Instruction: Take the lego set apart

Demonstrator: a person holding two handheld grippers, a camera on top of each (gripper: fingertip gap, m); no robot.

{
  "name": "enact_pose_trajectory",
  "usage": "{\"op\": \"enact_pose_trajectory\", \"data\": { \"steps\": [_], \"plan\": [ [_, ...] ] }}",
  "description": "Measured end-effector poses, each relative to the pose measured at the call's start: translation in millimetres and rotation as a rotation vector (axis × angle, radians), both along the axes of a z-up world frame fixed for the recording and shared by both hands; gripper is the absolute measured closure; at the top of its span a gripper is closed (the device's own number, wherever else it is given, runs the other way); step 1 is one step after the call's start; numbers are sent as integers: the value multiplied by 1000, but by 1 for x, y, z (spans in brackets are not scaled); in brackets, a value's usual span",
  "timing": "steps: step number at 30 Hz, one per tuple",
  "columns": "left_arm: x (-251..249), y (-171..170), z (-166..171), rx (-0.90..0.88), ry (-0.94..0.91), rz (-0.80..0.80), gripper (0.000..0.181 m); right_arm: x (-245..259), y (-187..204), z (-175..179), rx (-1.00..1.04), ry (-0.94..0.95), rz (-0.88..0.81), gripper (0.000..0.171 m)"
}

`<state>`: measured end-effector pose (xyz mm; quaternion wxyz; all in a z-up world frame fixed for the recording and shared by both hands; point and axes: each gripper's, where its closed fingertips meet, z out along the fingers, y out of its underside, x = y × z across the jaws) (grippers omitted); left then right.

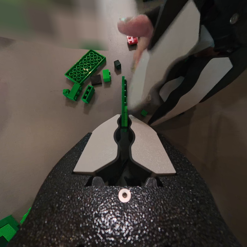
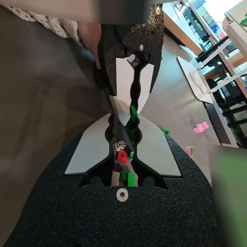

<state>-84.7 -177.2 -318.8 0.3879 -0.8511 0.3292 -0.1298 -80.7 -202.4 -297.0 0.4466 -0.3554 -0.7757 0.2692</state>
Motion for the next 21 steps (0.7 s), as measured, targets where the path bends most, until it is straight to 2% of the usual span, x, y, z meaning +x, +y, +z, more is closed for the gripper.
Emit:
{"op": "enact_pose_trajectory", "data": {
  "steps": [1,4,8,21],
  "plan": [
    [0,0,0,-2,-3,0,175,5,-9,-10,9,-79,67,171],
    [0,0,0,-10,-24,-2,175,3,-7,-8,39,-46,35,171],
    [0,0,0,-1,-9,-2,175,-1,4,5,-47,14,-32,138],
    [1,1,-1,-6,-11,-1,175,-3,4,1,-56,-13,-39,140]
  ]
}}
